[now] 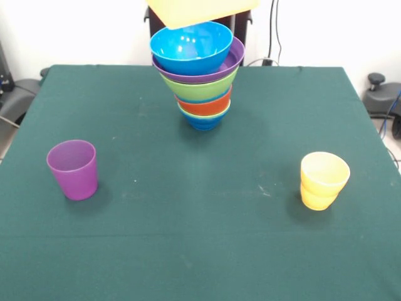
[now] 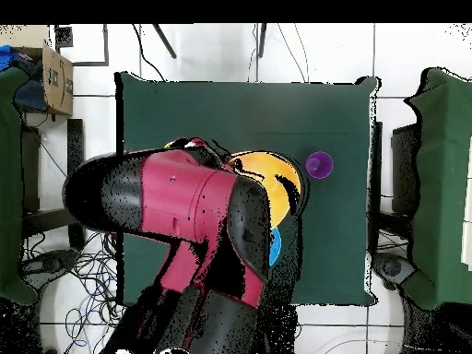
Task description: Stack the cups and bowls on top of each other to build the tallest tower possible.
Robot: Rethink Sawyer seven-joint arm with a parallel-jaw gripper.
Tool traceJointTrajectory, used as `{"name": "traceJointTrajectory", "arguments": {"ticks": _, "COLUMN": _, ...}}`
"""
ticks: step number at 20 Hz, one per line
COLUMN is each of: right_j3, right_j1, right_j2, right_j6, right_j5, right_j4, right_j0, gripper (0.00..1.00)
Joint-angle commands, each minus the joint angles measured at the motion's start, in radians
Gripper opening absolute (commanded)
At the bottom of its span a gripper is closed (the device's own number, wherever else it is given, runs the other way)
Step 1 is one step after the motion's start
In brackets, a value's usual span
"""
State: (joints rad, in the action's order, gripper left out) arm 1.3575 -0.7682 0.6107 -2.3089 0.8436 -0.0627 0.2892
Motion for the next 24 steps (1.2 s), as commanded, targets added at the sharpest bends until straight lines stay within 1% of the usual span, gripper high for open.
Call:
{"name": "traceJointTrajectory", "arguments": {"ticks": 1, "right_j3": 0.130, "right_j1": 0.008, "right_j2": -0.140, "right_j6": 0.136, "right_j5": 0.000, "right_j4": 0.103, "right_j0": -0.025, "gripper": 0.00}}
{"name": "traceJointTrajectory", "arguments": {"ticks": 8, "right_j3": 0.178, "right_j1": 0.007, "right_j2": -0.162, "right_j6": 0.104, "right_j5": -0.048, "right_j4": 0.126, "right_j0": -0.034, "gripper": 0.00}}
{"name": "traceJointTrajectory", "arguments": {"ticks": 17, "right_j3": 0.236, "right_j1": -0.006, "right_j2": -0.164, "right_j6": 0.082, "right_j5": -0.086, "right_j4": 0.162, "right_j0": -0.033, "gripper": 0.00}}
{"name": "traceJointTrajectory", "arguments": {"ticks": 24, "right_j3": 0.256, "right_j1": 0.007, "right_j2": -0.172, "right_j6": 0.071, "right_j5": -0.075, "right_j4": 0.181, "right_j0": -0.028, "gripper": 0.00}}
